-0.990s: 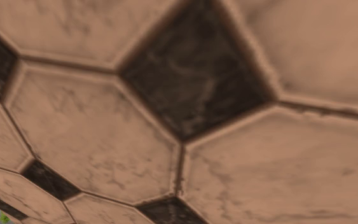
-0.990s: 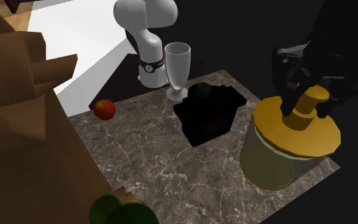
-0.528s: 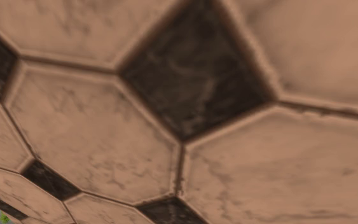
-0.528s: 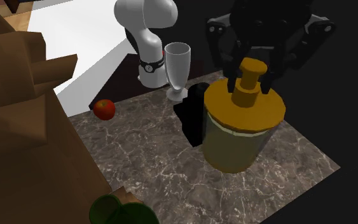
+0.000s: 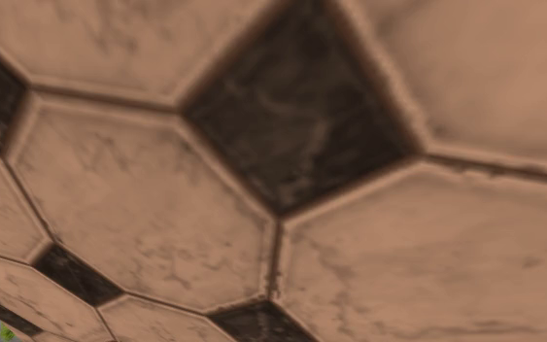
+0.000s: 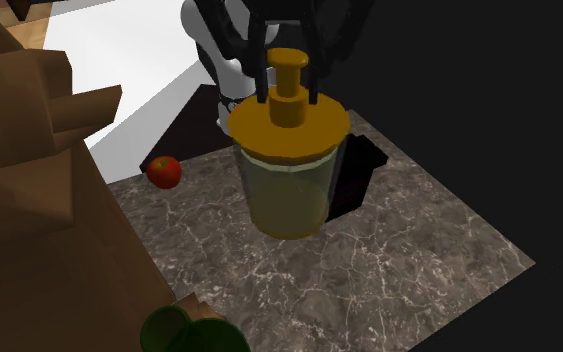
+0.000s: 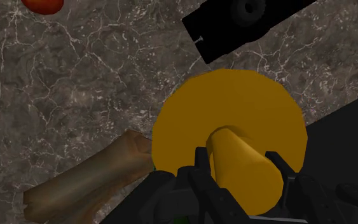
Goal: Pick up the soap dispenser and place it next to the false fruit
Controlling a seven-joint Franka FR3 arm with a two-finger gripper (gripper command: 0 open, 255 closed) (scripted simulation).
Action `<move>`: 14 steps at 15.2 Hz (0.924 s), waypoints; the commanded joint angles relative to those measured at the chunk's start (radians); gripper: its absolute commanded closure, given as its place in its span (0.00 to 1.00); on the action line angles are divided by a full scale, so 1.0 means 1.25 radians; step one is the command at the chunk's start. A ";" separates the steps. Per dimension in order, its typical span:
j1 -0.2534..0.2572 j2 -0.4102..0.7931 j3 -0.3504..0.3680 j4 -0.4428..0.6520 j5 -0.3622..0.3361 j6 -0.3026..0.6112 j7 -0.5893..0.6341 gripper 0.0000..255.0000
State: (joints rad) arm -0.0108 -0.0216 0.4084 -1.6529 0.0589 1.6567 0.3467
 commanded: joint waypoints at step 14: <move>-0.124 -0.143 -0.174 -0.047 0.028 -0.110 -0.295 1.00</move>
State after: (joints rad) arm -0.1581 -0.1990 0.2032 -1.7183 0.0963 1.5287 -0.0008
